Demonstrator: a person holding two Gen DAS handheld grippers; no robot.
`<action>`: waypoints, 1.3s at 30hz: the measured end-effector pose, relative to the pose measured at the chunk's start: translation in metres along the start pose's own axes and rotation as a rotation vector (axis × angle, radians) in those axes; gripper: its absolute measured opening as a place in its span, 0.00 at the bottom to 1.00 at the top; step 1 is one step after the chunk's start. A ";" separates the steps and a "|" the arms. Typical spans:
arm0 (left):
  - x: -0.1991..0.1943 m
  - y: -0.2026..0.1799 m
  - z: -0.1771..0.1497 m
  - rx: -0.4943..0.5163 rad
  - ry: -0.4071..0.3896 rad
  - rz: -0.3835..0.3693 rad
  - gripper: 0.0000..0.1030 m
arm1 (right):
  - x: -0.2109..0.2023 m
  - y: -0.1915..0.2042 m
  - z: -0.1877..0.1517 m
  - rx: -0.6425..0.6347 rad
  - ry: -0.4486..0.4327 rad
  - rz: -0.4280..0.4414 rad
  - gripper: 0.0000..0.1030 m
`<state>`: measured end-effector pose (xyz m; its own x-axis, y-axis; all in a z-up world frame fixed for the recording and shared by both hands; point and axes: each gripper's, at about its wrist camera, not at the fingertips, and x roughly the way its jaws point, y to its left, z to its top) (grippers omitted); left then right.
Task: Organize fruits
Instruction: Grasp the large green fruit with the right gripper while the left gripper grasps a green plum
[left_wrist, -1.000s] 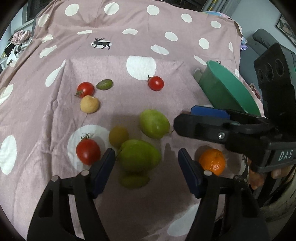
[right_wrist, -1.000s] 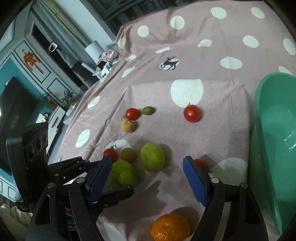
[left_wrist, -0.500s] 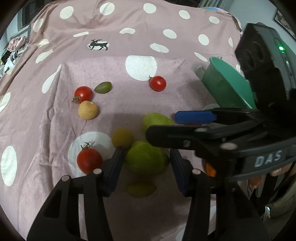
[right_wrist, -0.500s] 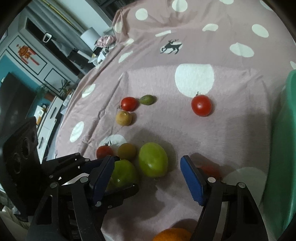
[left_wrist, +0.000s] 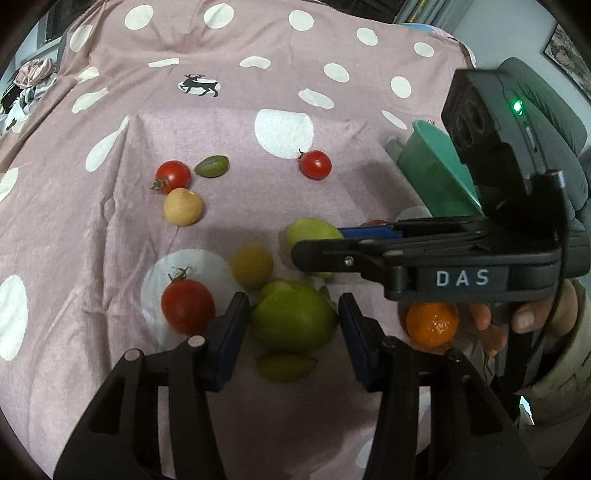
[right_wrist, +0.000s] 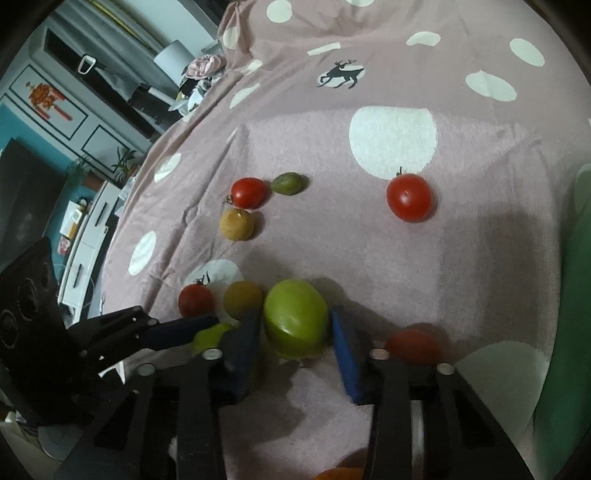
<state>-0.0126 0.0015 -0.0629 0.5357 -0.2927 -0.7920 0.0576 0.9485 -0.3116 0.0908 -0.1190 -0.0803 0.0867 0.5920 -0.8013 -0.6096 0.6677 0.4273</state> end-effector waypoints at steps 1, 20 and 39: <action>-0.002 0.001 -0.001 -0.004 -0.003 0.000 0.48 | 0.000 0.000 0.000 0.001 -0.002 0.001 0.37; -0.029 0.007 -0.003 -0.028 -0.062 -0.001 0.48 | -0.035 0.008 -0.014 0.011 -0.111 0.017 0.37; -0.058 -0.017 0.005 0.028 -0.132 0.003 0.48 | -0.093 0.014 -0.031 0.024 -0.269 0.033 0.37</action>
<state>-0.0409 0.0029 -0.0087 0.6421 -0.2729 -0.7164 0.0782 0.9529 -0.2929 0.0498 -0.1785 -0.0122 0.2751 0.7098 -0.6485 -0.5970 0.6548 0.4635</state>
